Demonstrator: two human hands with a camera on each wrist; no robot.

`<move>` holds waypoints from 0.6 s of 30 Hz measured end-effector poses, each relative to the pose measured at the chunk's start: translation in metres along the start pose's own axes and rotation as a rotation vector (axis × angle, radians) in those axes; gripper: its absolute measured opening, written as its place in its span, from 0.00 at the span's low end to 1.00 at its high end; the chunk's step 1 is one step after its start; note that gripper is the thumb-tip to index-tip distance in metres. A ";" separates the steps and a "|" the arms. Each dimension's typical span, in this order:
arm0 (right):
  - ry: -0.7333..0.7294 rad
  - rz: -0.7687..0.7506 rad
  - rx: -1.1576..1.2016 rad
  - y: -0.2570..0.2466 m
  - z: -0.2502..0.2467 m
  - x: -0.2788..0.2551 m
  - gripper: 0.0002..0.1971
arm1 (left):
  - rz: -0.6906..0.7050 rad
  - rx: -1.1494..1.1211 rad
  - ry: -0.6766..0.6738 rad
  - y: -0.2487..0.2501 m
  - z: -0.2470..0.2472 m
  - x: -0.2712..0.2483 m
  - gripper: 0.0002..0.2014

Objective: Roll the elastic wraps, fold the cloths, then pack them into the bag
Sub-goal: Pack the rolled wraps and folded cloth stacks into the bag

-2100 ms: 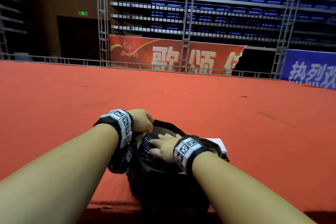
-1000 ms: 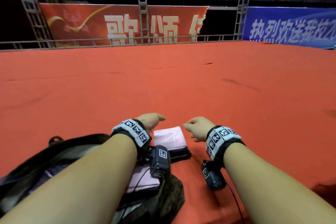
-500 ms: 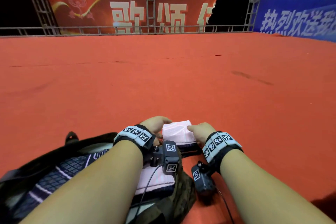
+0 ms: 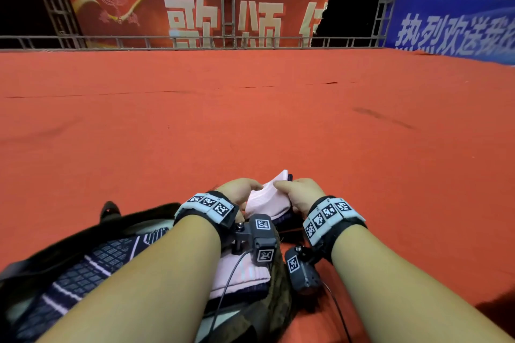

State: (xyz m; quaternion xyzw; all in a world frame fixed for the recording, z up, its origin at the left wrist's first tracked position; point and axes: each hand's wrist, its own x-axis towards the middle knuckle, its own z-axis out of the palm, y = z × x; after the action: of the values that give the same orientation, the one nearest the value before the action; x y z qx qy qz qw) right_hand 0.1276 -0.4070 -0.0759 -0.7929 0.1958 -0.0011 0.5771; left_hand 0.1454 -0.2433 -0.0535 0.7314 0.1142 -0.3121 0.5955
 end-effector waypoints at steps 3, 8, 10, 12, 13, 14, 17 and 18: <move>-0.082 0.018 -0.031 -0.001 0.005 -0.002 0.19 | -0.009 -0.032 0.000 0.000 -0.001 0.003 0.14; -0.078 -0.009 -0.135 0.000 0.004 -0.007 0.17 | -0.032 -0.094 0.017 0.001 0.002 -0.004 0.17; -0.069 -0.013 -0.150 0.002 0.001 -0.007 0.17 | -0.029 -0.074 0.035 0.001 0.002 -0.005 0.20; -0.058 -0.028 -0.151 0.003 -0.001 -0.007 0.18 | -0.022 -0.069 0.051 0.000 0.001 -0.002 0.20; -0.052 -0.035 -0.158 0.003 -0.001 -0.008 0.18 | -0.026 -0.061 0.060 -0.001 0.000 0.000 0.18; -0.044 -0.046 -0.164 0.003 -0.002 -0.009 0.18 | -0.030 -0.057 0.056 -0.001 0.000 0.001 0.18; -0.027 -0.087 -0.179 0.000 -0.003 -0.010 0.17 | -0.028 -0.044 0.047 -0.002 0.000 0.001 0.21; -0.022 -0.102 -0.174 -0.002 -0.004 -0.011 0.17 | -0.021 -0.049 0.053 -0.001 0.001 0.002 0.24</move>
State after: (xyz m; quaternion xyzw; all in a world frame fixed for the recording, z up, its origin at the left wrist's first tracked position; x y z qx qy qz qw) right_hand 0.1174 -0.4068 -0.0705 -0.8488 0.1482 -0.0050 0.5074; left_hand 0.1457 -0.2441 -0.0555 0.7235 0.1455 -0.2959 0.6065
